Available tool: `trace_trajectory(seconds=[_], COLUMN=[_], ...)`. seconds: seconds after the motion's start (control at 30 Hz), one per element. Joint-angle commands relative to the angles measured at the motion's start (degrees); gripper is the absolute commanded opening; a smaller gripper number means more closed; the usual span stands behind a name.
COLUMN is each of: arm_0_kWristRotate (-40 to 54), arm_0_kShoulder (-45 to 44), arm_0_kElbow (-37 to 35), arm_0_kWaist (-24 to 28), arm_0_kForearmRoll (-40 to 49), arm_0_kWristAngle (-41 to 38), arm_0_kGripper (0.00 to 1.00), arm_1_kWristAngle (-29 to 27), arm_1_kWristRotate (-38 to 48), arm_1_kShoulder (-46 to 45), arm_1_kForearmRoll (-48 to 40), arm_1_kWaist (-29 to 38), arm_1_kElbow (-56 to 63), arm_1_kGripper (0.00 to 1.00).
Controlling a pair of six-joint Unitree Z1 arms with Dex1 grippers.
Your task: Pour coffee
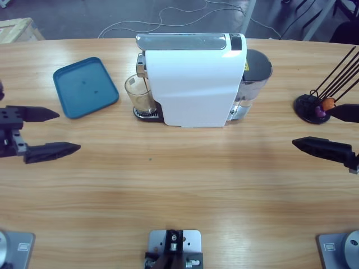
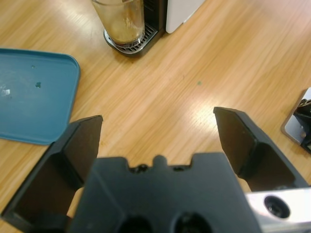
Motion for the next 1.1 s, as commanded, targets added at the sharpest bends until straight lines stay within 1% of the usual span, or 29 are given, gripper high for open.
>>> trace_trajectory(seconds=[0.03,0.17,0.23,0.43,0.67,0.77,0.83,1.0,1.1], arm_0_kWristRotate=[-0.6,-0.6,-0.6,-0.6,-1.14,-1.69,-2.62,-2.71,-2.8], arm_0_kShoulder=[0.13,0.61,0.75,-1.85,-2.13,-4.84,-5.81,-4.54,-2.84], arm_0_kElbow=[2.89,4.23,5.46,7.92,8.11,7.65,5.84,-3.24,-5.62], arm_0_kWaist=[-2.2,-3.17,-3.17,-3.17,-3.17,-3.01,-2.82,-0.51,-0.16], arm_0_kForearmRoll=[-0.33,-1.41,-3.46,-7.05,-7.89,-7.82,-7.28,-6.47,-6.05], arm_0_kWristAngle=[-0.67,-2.04,-2.85,-2.85,-2.56,-1.54,-0.17,0.18,0.18], arm_0_kGripper=[0.996,0.996,0.996,0.996,0.996,0.998,1.0,1.0,1.0], arm_1_kWristAngle=[-1.46,-1.37,-1.37,-1.37,-1.28,-1.28,-1.26,-1.18,-1.18], arm_1_kWristRotate=[0.9,1.03,0.99,0.99,1.06,1.15,1.15,1.15,1.15], arm_1_kShoulder=[0.21,0.99,1.3,1.62,1.41,0.94,1.23,1.66,1.43], arm_1_kForearmRoll=[-1.65,-1.85,-1.76,-1.69,-1.57,-1.3,-1.3,-1.3,-1.25], arm_1_kWaist=[0.54,0.54,0.54,0.61,0.63,0.63,0.63,0.72,0.72], arm_1_kElbow=[2.79,2.61,2.54,2.54,2.63,2.66,2.7,2.63,2.72], arm_1_kGripper=[1.0,1.0,1.0,1.0,1.0,1.0,1.0,1.0,1.0])
